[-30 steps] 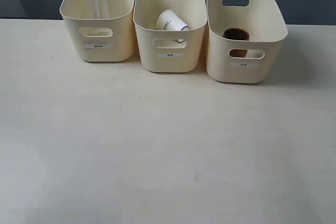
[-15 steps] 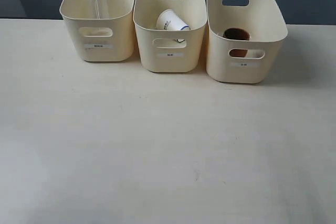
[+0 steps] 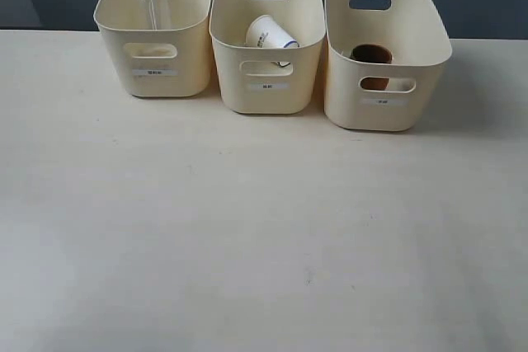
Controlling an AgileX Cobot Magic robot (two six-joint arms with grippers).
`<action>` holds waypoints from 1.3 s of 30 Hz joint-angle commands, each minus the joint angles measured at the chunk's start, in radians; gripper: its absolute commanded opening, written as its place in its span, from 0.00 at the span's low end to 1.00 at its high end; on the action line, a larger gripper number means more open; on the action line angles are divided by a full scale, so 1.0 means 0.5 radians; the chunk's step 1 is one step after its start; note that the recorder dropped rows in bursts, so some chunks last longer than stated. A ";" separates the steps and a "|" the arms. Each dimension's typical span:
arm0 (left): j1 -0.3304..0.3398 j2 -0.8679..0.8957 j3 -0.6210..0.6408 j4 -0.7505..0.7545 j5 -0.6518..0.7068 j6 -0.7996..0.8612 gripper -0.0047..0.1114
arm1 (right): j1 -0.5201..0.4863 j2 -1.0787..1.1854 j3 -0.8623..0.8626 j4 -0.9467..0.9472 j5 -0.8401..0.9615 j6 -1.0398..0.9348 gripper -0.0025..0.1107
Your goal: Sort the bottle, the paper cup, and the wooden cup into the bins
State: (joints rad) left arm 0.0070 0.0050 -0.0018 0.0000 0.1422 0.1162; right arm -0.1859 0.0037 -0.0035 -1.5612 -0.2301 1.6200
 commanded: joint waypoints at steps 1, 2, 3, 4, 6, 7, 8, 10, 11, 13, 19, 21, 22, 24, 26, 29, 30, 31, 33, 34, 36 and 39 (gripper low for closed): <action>0.001 -0.010 0.004 0.000 -0.014 -0.003 0.04 | -0.008 -0.007 0.007 -0.020 0.020 0.025 0.37; 0.001 -0.010 0.004 0.000 -0.014 -0.003 0.04 | -0.008 -0.007 0.007 -0.039 0.011 0.030 0.37; 0.001 -0.010 0.004 0.000 -0.014 -0.003 0.04 | -0.008 -0.007 0.007 -0.058 0.006 0.040 0.37; 0.001 -0.010 0.004 0.000 -0.014 -0.003 0.04 | -0.008 -0.007 0.007 -0.077 -0.004 0.039 0.37; 0.001 -0.010 0.004 0.000 -0.014 -0.003 0.04 | -0.008 -0.007 0.007 -0.125 -0.023 0.039 0.37; 0.001 -0.010 0.004 0.000 -0.014 -0.003 0.04 | -0.008 -0.007 0.007 -0.130 -0.023 0.039 0.37; 0.001 -0.010 0.004 0.000 -0.014 -0.003 0.04 | -0.008 -0.007 0.007 -0.130 -0.023 0.039 0.37; 0.001 -0.010 0.004 0.000 -0.014 -0.003 0.04 | -0.008 -0.007 0.007 -0.122 -0.023 0.039 0.37; 0.001 -0.010 0.004 0.000 -0.014 -0.003 0.04 | -0.008 -0.007 0.007 -0.105 -0.027 0.039 0.37; 0.001 -0.010 0.004 0.000 -0.014 -0.003 0.04 | -0.008 -0.007 0.007 -0.048 -0.032 0.005 0.37; 0.001 -0.010 0.004 0.000 -0.014 -0.003 0.04 | -0.008 -0.007 0.007 0.225 -0.105 -0.250 0.37; 0.001 -0.010 0.004 0.000 -0.014 -0.003 0.04 | -0.008 -0.007 0.007 0.305 -0.100 -0.315 0.37; 0.001 -0.010 0.004 0.000 -0.014 -0.003 0.04 | -0.008 -0.007 0.007 0.314 -0.093 -0.319 0.37; 0.001 -0.010 0.004 0.000 -0.014 -0.003 0.04 | -0.008 -0.007 0.007 0.327 -0.092 -0.336 0.37; 0.001 -0.010 0.004 0.000 -0.014 -0.003 0.04 | -0.008 -0.007 0.007 0.435 -0.087 -0.406 0.37; 0.001 -0.010 0.004 0.000 -0.014 -0.003 0.04 | -0.008 -0.007 0.007 0.775 -0.067 -0.638 0.37; 0.001 -0.010 0.004 0.000 -0.014 -0.003 0.04 | -0.008 -0.007 0.007 0.890 -0.064 -0.735 0.37; 0.001 -0.010 0.004 0.000 -0.014 -0.003 0.04 | -0.004 -0.007 0.007 1.033 -0.055 -0.857 0.37; 0.001 -0.010 0.004 0.000 -0.014 -0.003 0.04 | 0.015 -0.007 0.007 1.336 0.029 -1.118 0.37; 0.001 -0.010 0.004 0.000 -0.014 -0.003 0.04 | 0.026 -0.007 0.007 1.469 0.088 -1.231 0.37; 0.001 -0.010 0.004 0.000 -0.014 -0.003 0.04 | 0.057 -0.007 0.007 1.916 0.304 -1.665 0.37; 0.001 -0.010 0.004 0.000 -0.014 -0.003 0.04 | 0.075 -0.007 0.007 2.576 0.558 -2.467 0.37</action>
State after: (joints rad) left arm 0.0070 0.0050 -0.0018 0.0000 0.1422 0.1162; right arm -0.1552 0.0037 -0.0018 -0.5533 -0.0743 0.7165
